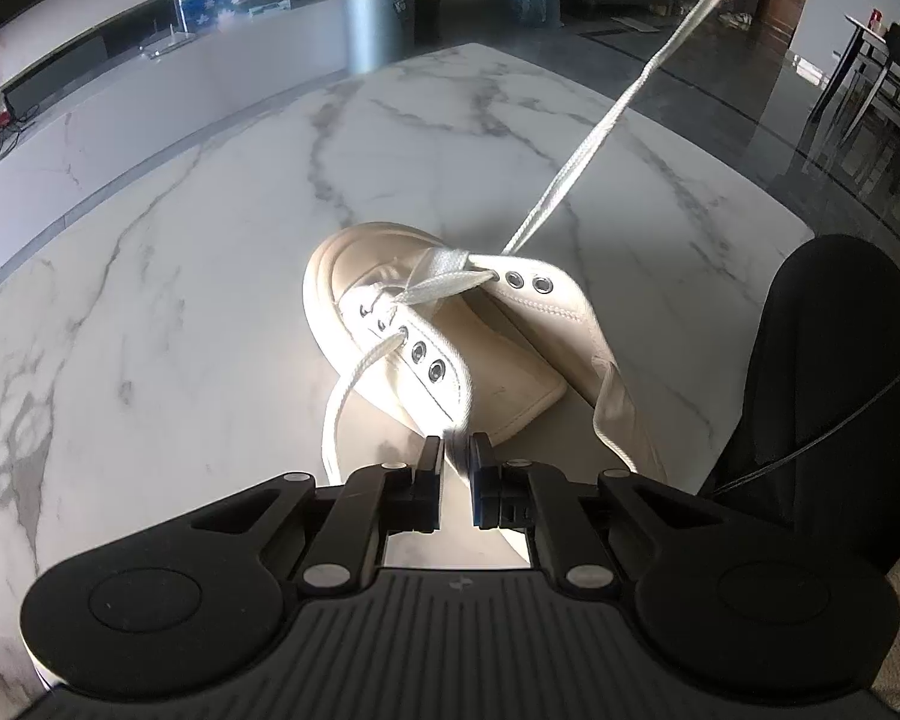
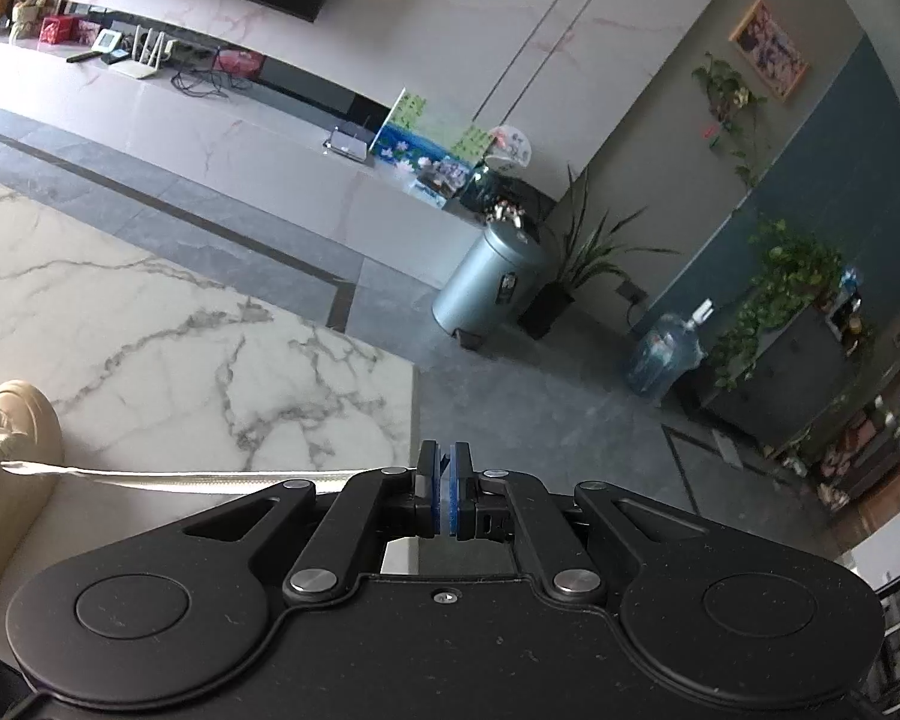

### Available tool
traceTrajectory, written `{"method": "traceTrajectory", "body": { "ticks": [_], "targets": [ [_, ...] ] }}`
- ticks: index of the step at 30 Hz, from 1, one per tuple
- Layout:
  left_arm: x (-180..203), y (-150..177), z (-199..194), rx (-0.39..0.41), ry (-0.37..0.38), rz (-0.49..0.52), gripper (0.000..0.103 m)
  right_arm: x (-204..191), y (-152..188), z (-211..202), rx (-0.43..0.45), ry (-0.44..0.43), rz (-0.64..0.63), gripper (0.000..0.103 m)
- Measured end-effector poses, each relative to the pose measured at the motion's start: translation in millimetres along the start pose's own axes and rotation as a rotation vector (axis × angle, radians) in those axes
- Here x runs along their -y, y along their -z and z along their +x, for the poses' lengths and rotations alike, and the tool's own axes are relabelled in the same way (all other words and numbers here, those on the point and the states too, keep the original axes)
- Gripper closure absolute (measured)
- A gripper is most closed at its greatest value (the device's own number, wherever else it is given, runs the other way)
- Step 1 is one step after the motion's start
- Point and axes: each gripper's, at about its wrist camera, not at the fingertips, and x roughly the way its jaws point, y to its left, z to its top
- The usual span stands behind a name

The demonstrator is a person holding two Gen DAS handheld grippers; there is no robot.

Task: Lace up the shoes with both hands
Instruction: 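Lift the lace tip above the shoe with the right tool while the left tool returns to the eyelets, then carry the lace tip with the right tool down to the next eyelet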

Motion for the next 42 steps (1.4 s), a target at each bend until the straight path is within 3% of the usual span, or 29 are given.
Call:
{"method": "traceTrajectory", "body": {
  "ticks": [9, 17, 22, 25, 29, 38, 42],
  "targets": [
    [1, -7, -8, 0.046, 0.010, -0.022, 0.091, -25, -5, -7, 0.037, -0.086, -0.075, 0.102],
    [0, -19, -4, 0.086, 0.020, -0.037, 0.075, -83, -9, -2, 0.044, -0.369, -0.222, 0.102],
    [-3, -24, 2, 0.085, 0.014, -0.047, 0.075, -126, -7, 3, 0.052, -0.531, -0.303, 0.102],
    [-6, -25, 2, 0.091, 0.037, -0.058, 0.089, -147, -6, 4, 0.059, -0.606, -0.344, 0.102],
    [-11, -24, 3, 0.089, 0.062, -0.068, 0.091, -175, -6, 11, 0.061, -0.716, -0.385, 0.102],
    [-21, -21, -1, 0.091, 0.079, -0.108, 0.091, -221, -8, 28, 0.070, -0.880, -0.446, 0.102],
    [-31, -16, -2, 0.091, 0.092, -0.141, 0.091, -241, -7, 39, 0.064, -0.914, -0.473, 0.102]
  ]
}}
